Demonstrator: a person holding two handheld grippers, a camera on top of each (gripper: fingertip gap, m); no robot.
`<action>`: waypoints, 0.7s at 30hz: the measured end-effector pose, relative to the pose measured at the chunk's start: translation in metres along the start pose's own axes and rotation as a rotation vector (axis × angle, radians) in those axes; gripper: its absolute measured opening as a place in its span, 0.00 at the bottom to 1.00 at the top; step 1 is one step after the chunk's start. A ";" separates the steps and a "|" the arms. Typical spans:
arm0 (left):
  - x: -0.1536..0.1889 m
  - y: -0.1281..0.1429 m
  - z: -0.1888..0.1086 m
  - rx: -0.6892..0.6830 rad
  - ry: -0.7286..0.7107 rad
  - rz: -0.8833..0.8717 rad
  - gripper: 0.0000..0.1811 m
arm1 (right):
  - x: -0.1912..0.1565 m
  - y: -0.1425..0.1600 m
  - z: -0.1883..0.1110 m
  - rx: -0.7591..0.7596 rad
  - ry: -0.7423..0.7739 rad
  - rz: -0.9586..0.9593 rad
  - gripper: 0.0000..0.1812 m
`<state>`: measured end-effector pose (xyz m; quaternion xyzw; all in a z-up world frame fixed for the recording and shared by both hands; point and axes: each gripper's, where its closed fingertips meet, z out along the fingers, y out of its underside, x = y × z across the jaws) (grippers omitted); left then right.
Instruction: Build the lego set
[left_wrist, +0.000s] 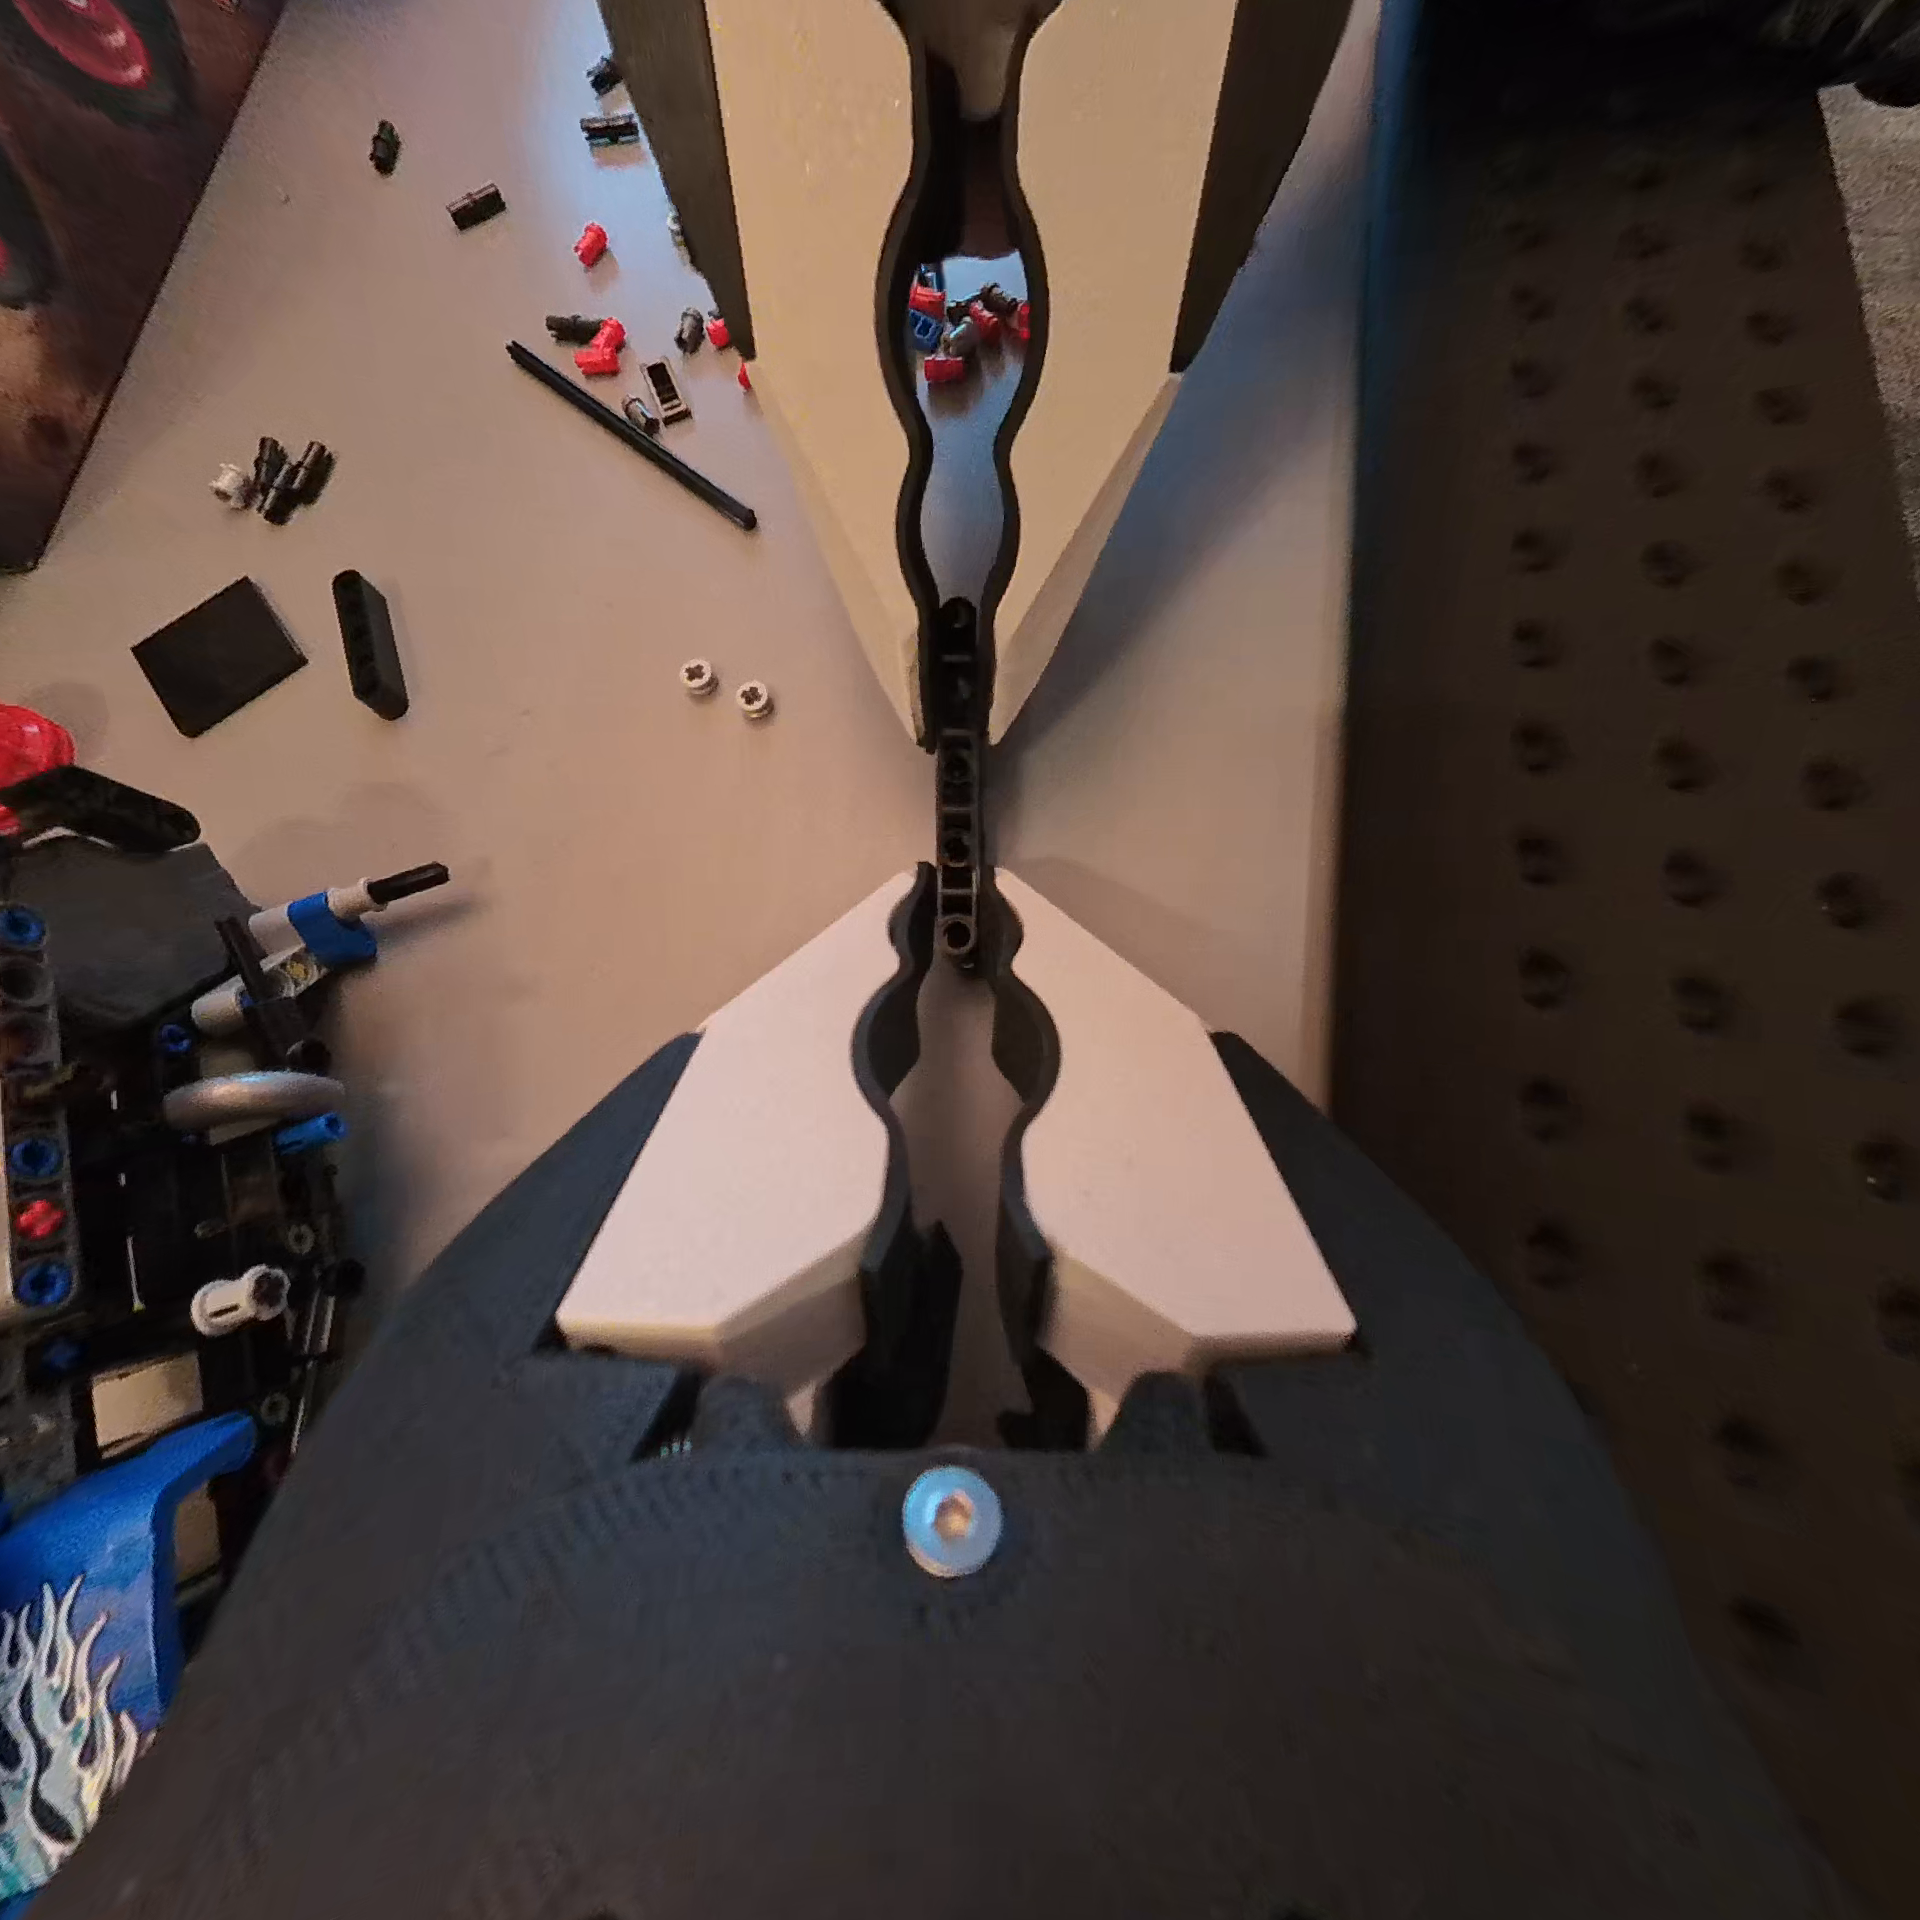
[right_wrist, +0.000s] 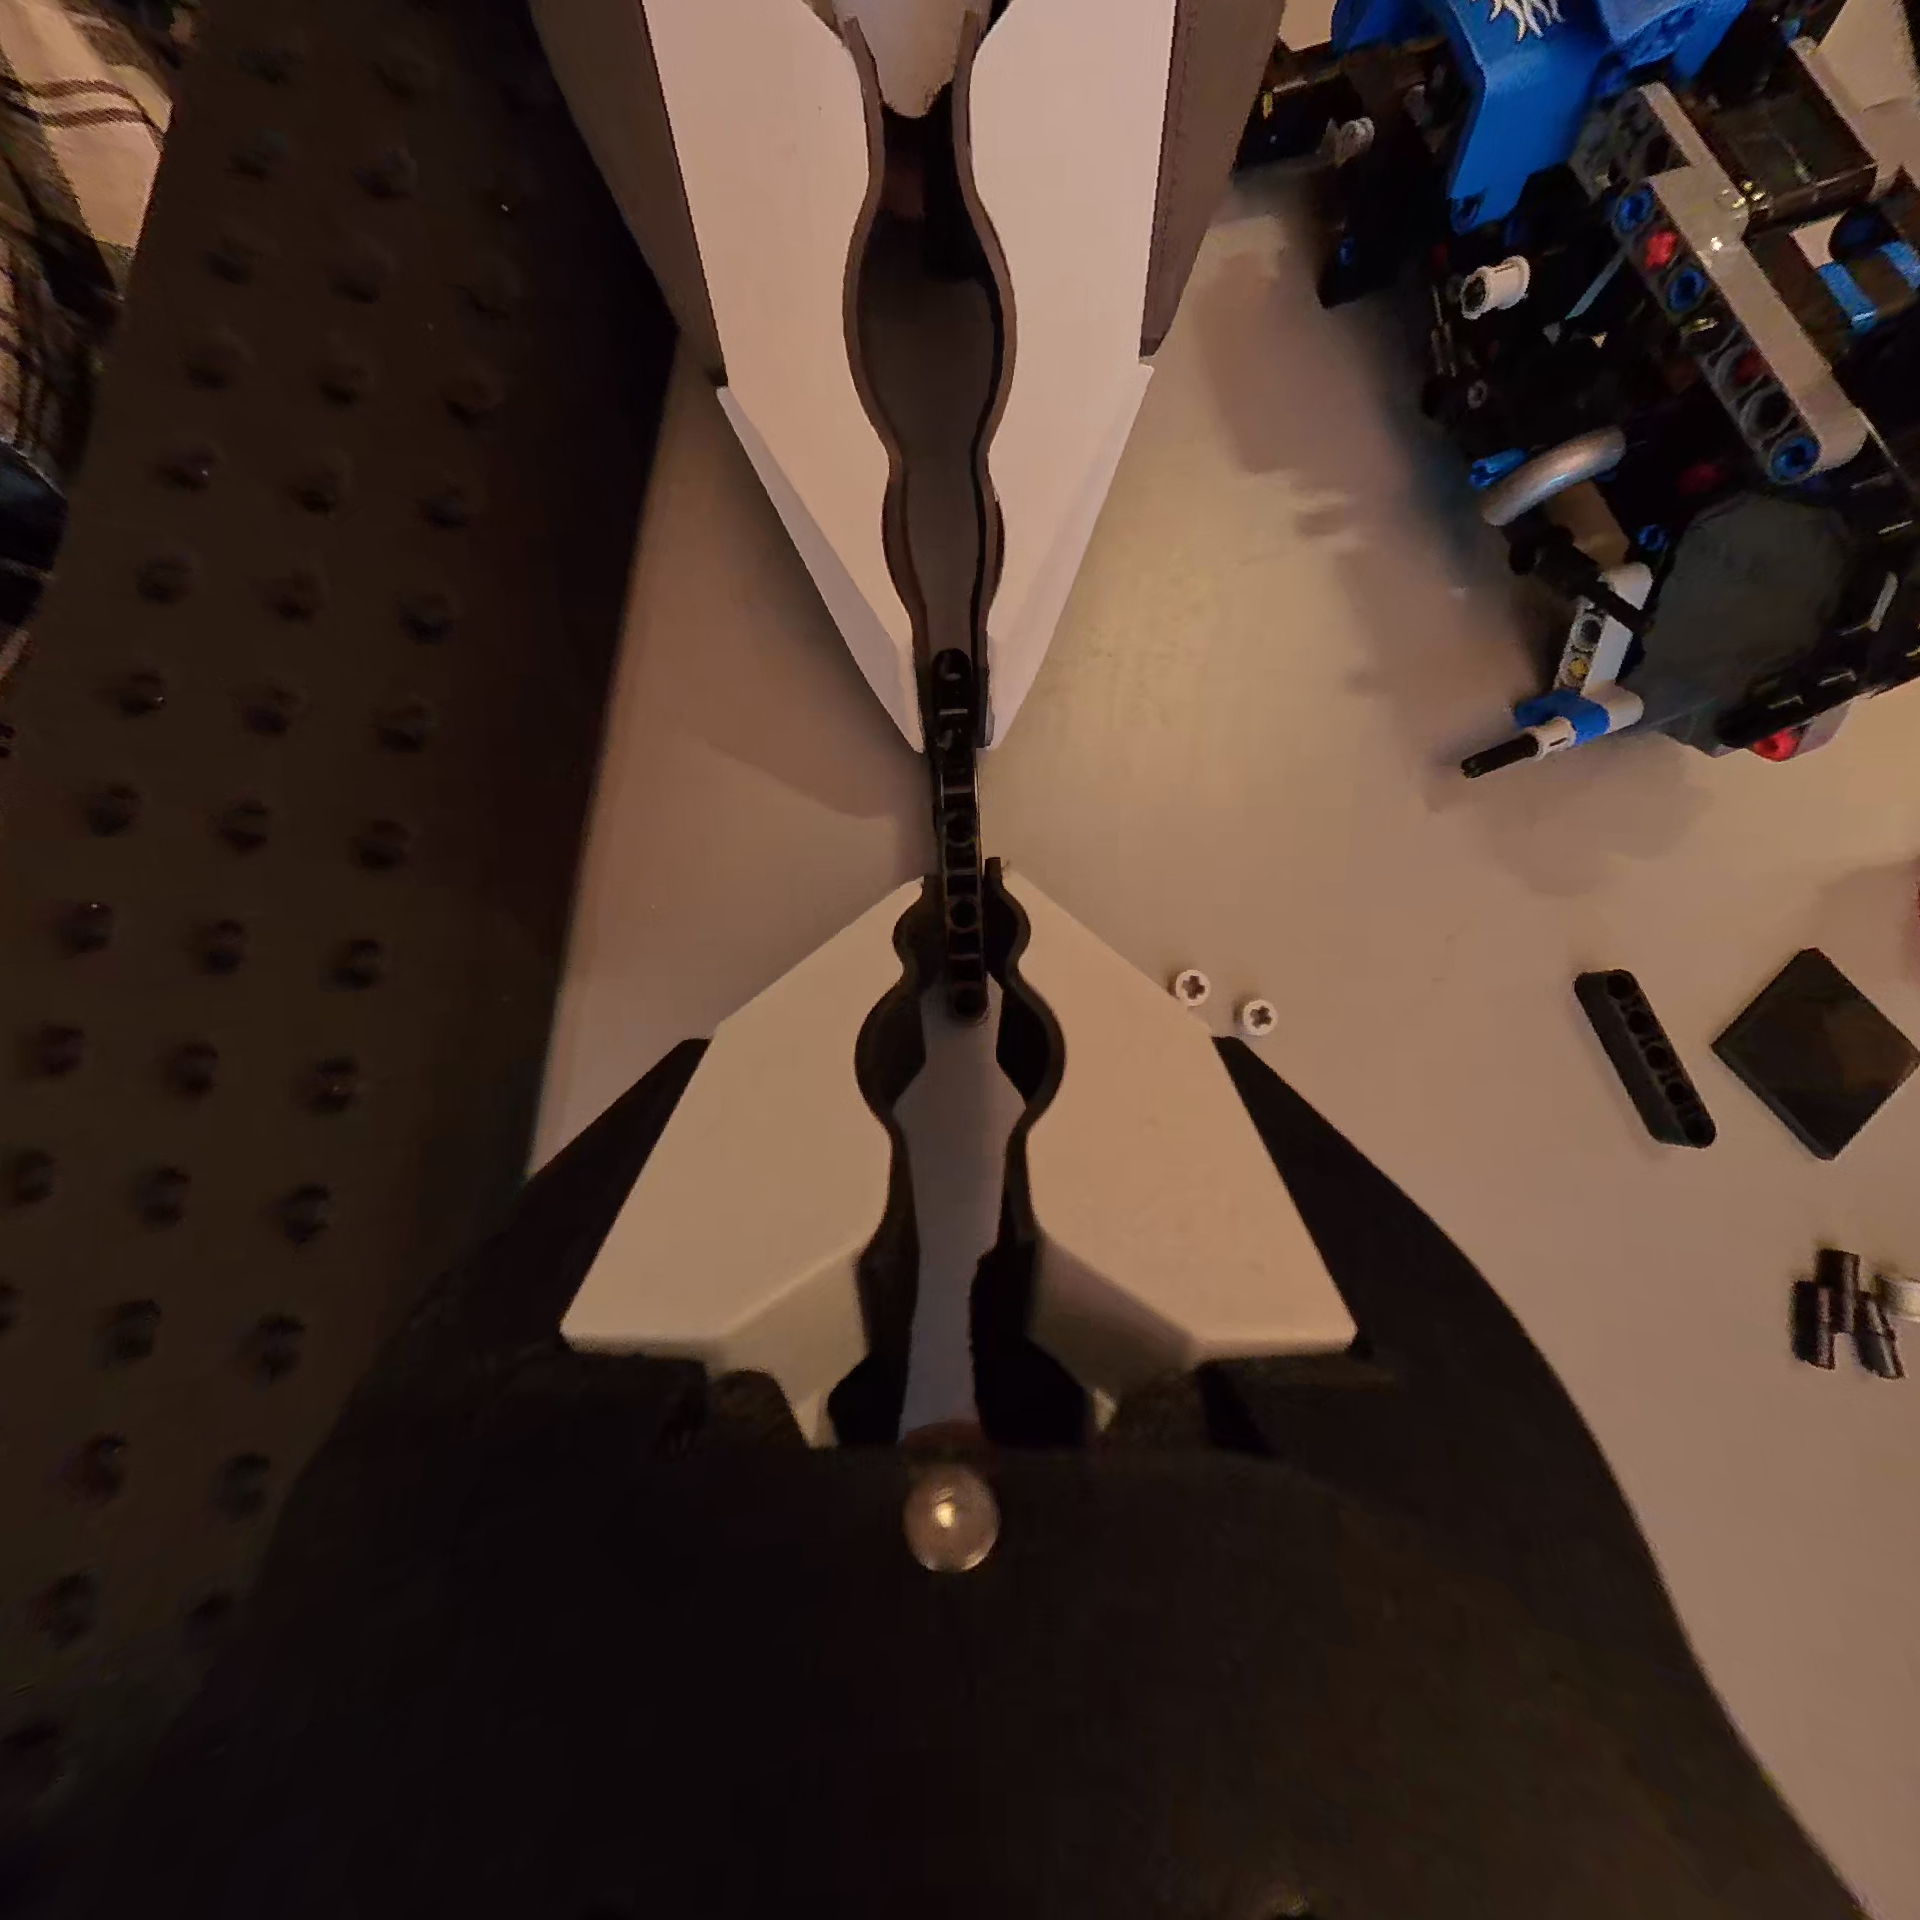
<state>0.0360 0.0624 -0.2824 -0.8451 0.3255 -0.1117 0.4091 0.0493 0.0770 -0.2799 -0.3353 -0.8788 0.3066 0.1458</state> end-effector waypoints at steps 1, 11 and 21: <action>0.000 0.000 0.000 0.002 -0.001 0.001 0.03 | 0.000 0.000 0.000 0.001 -0.002 0.003 0.03; 0.002 0.003 0.006 -0.038 0.013 -0.017 0.03 | 0.000 0.006 0.006 -0.030 -0.043 0.036 0.03; 0.003 0.003 0.005 -0.024 0.015 -0.026 0.03 | 0.005 0.005 -0.001 0.015 -0.006 0.057 0.08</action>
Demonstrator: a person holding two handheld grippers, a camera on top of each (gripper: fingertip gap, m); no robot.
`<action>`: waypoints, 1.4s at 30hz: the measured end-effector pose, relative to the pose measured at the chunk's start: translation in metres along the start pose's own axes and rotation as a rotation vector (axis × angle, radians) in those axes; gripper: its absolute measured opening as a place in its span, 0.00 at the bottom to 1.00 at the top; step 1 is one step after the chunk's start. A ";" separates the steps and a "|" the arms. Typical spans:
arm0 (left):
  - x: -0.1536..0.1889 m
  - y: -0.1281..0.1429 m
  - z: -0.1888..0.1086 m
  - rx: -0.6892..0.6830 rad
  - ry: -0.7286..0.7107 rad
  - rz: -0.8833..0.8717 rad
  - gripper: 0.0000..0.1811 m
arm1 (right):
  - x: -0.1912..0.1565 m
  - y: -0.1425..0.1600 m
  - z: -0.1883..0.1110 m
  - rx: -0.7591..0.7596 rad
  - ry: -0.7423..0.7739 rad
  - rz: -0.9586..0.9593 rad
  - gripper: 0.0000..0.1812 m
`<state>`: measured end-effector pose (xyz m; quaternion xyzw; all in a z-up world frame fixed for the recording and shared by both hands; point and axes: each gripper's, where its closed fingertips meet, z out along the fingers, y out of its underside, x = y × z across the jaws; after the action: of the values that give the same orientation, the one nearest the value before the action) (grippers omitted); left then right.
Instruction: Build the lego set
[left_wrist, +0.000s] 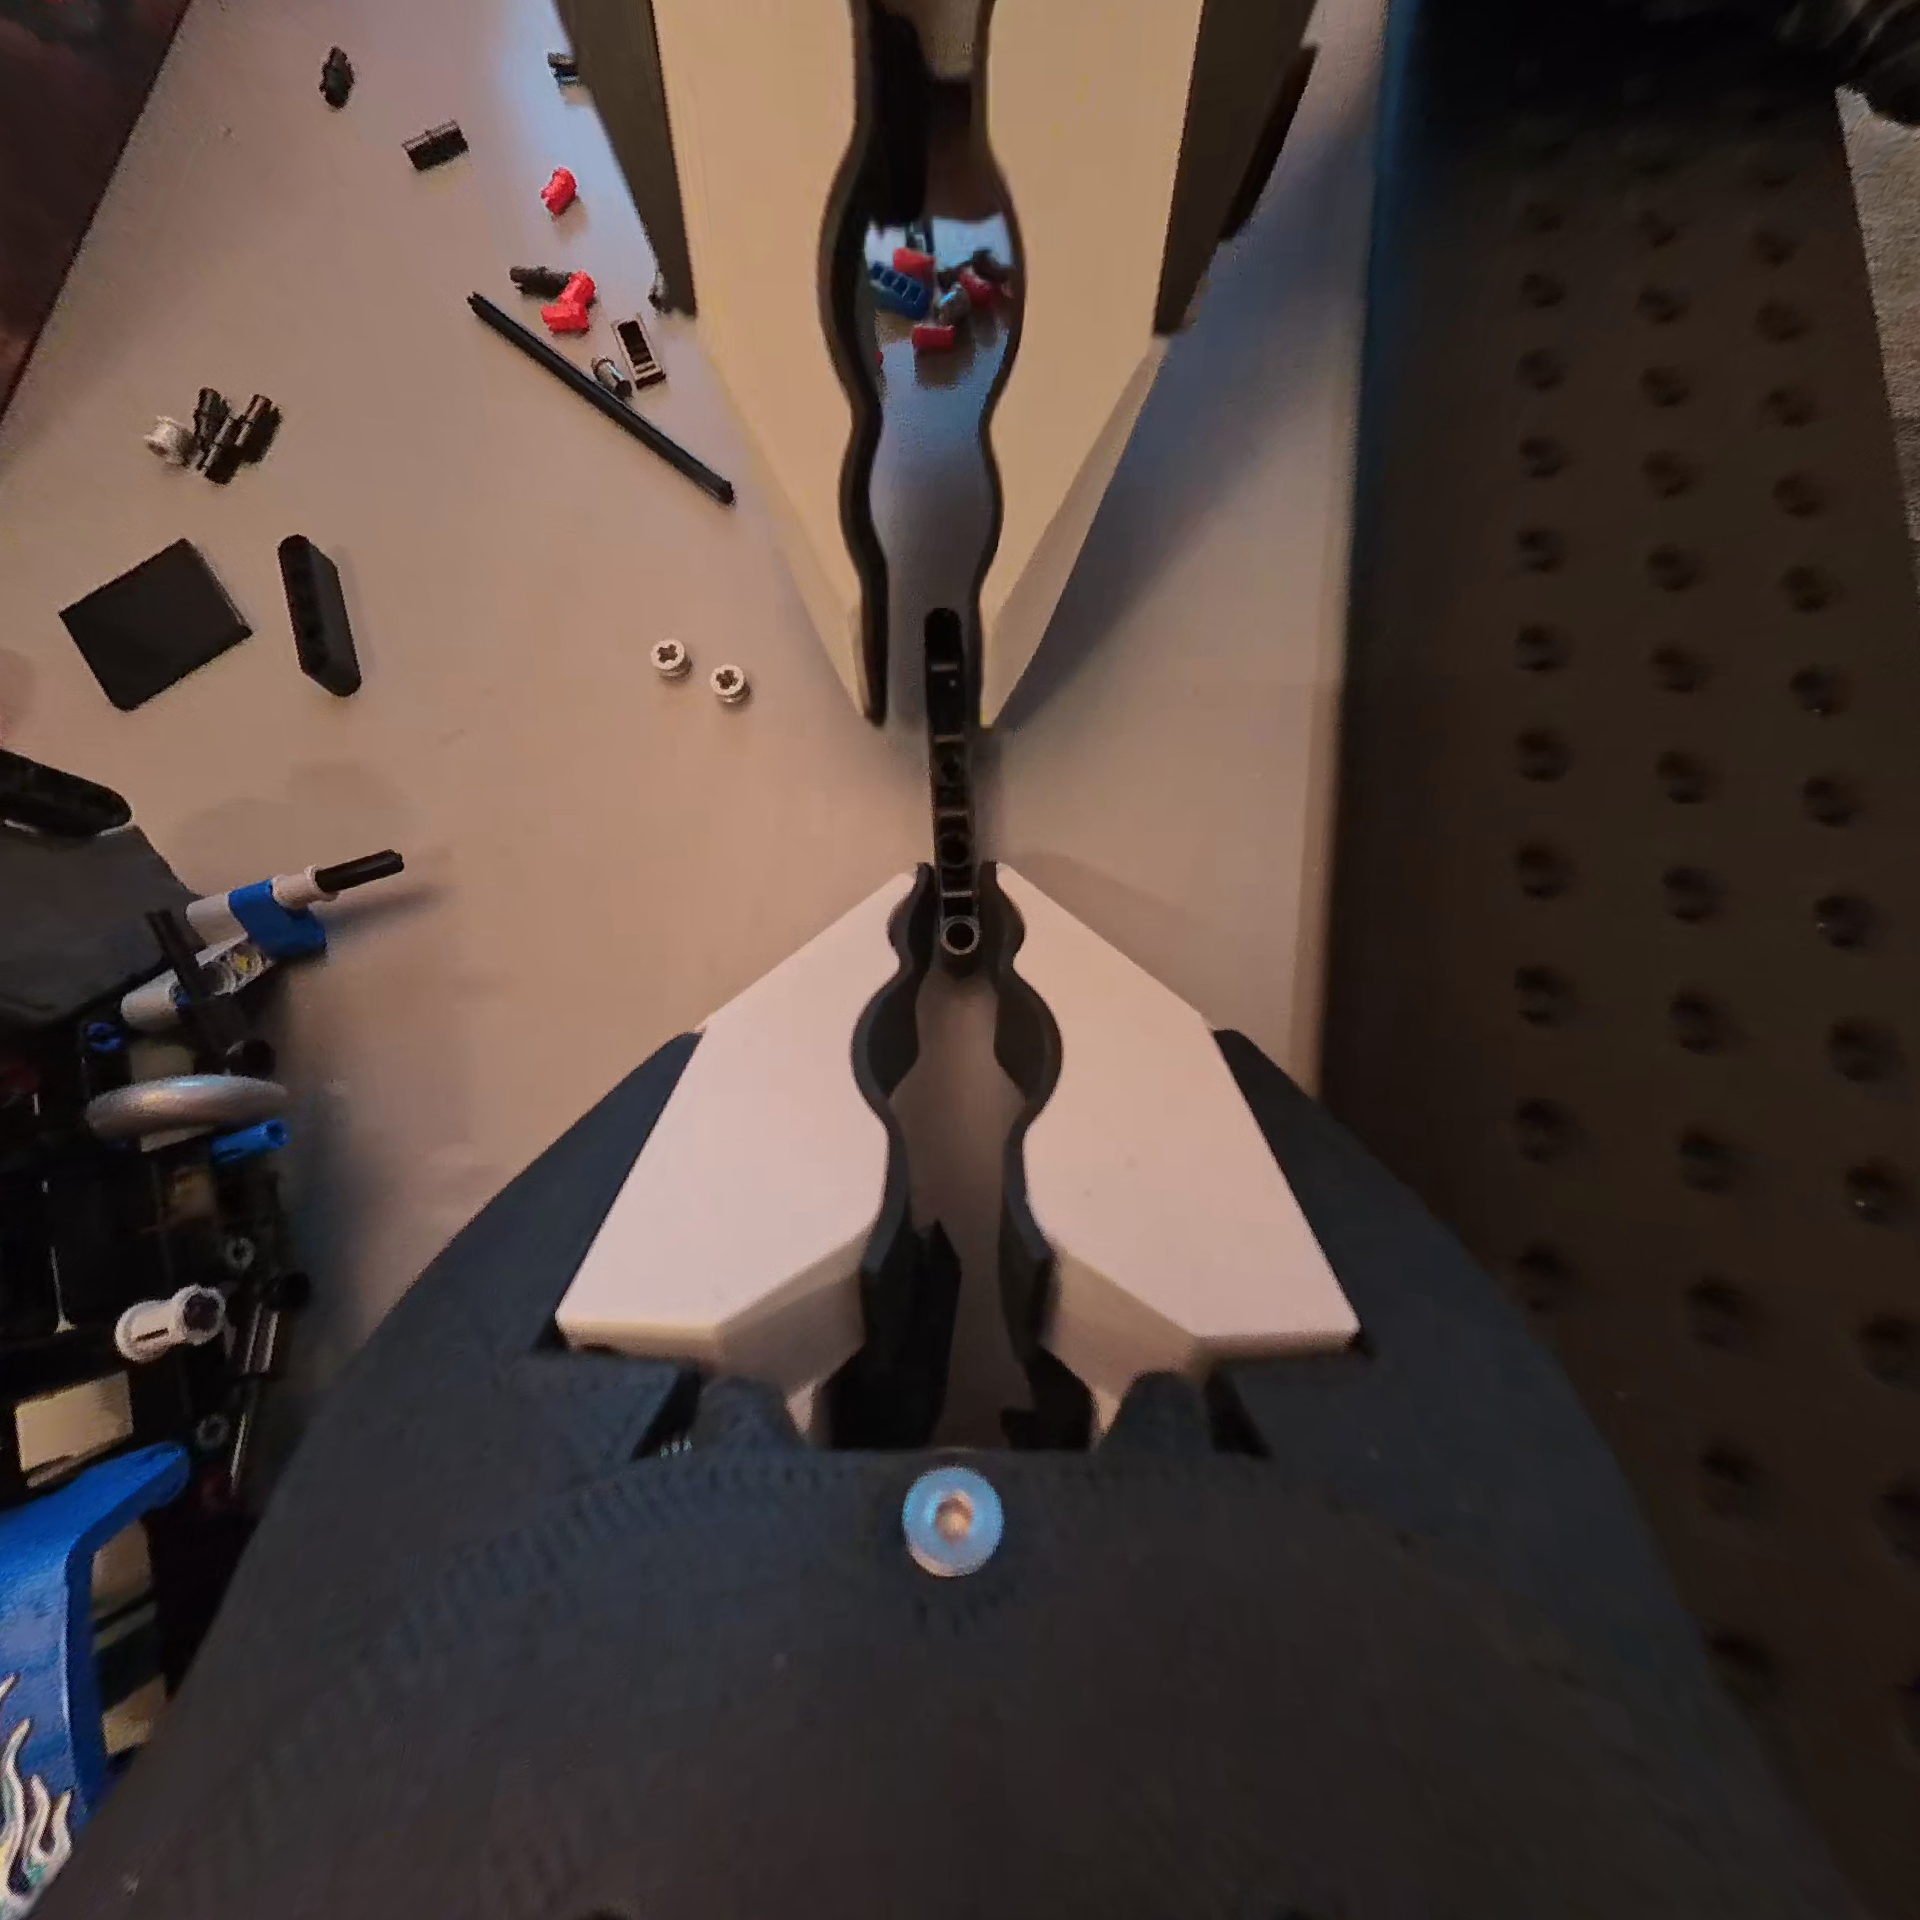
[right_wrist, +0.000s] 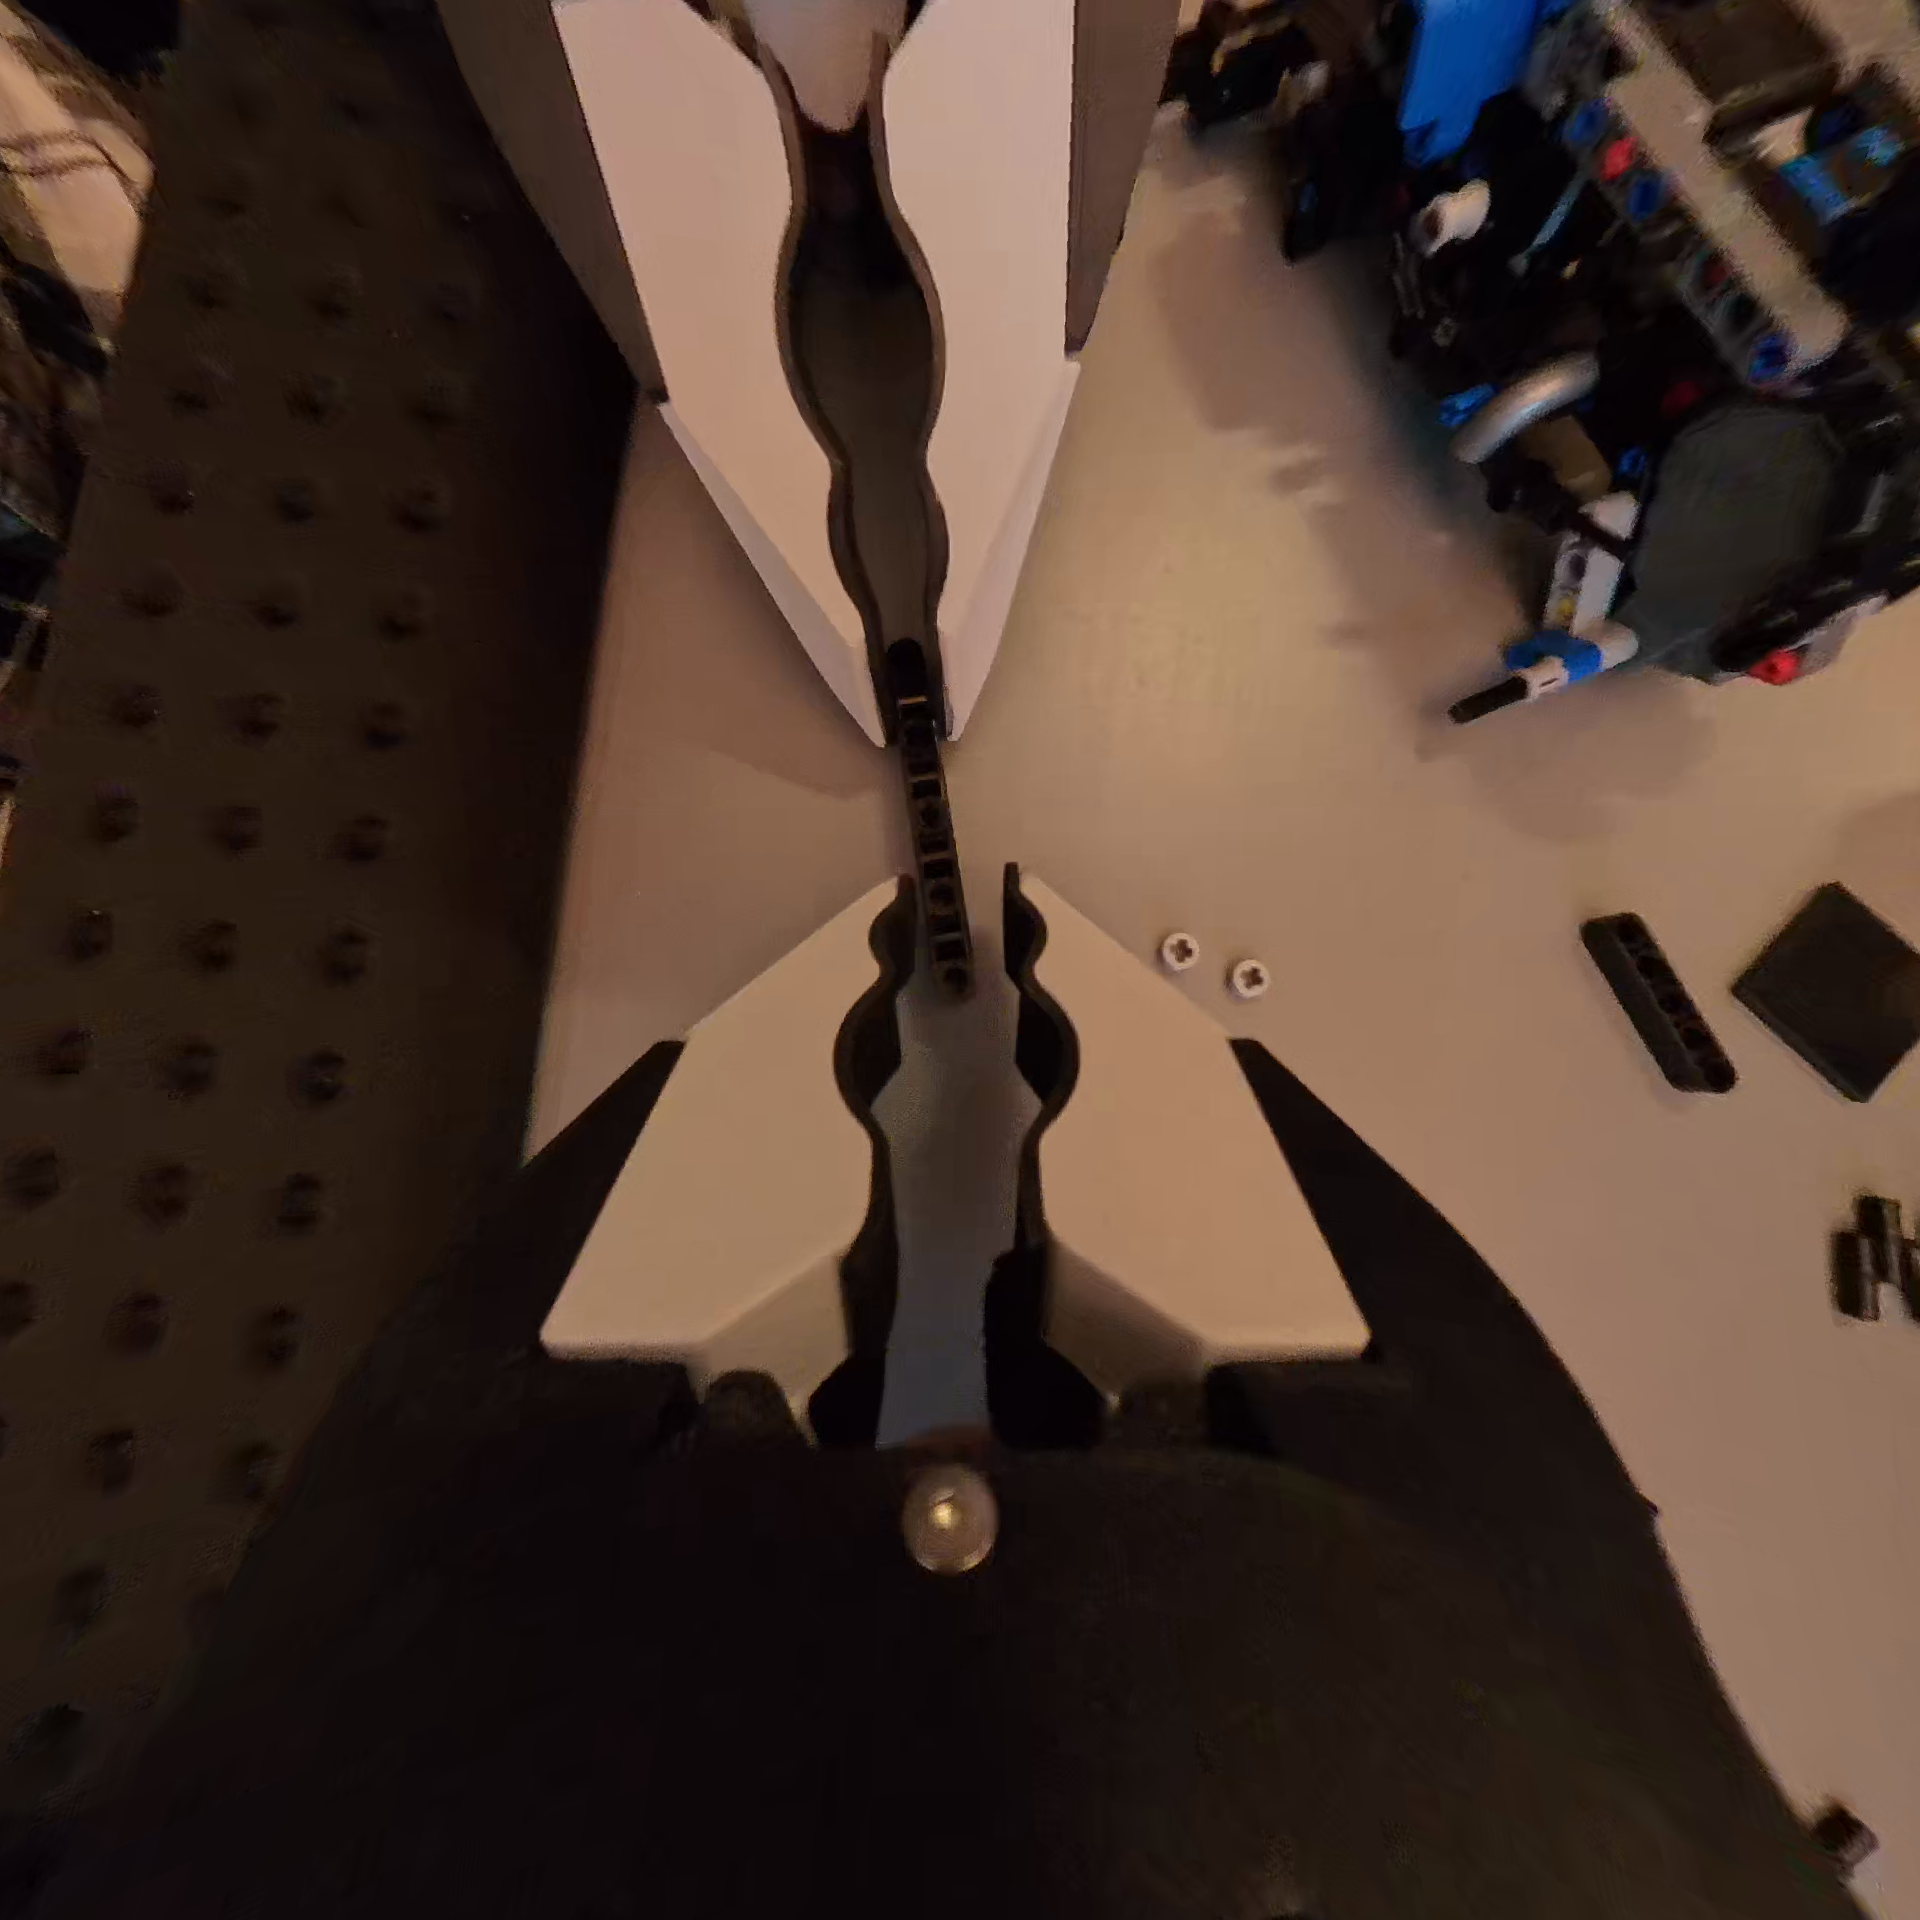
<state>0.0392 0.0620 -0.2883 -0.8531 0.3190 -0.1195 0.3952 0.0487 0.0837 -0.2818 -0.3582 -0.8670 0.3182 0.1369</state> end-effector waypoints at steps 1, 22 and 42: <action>0.000 0.000 0.000 0.000 0.003 -0.009 0.04 | 0.001 -0.003 -0.004 0.025 0.010 -0.002 0.07; 0.002 0.008 -0.001 -0.031 -0.012 0.057 0.03 | -0.006 0.009 -0.001 -0.002 0.001 -0.008 0.05; -0.018 -0.016 -0.015 0.071 -0.216 0.214 0.03 | 0.012 -0.005 -0.012 0.079 0.150 -0.087 0.04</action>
<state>0.0257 0.0720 -0.2659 -0.8076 0.3592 0.0046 0.4677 0.0431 0.0955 -0.2695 -0.3372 -0.8558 0.3183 0.2291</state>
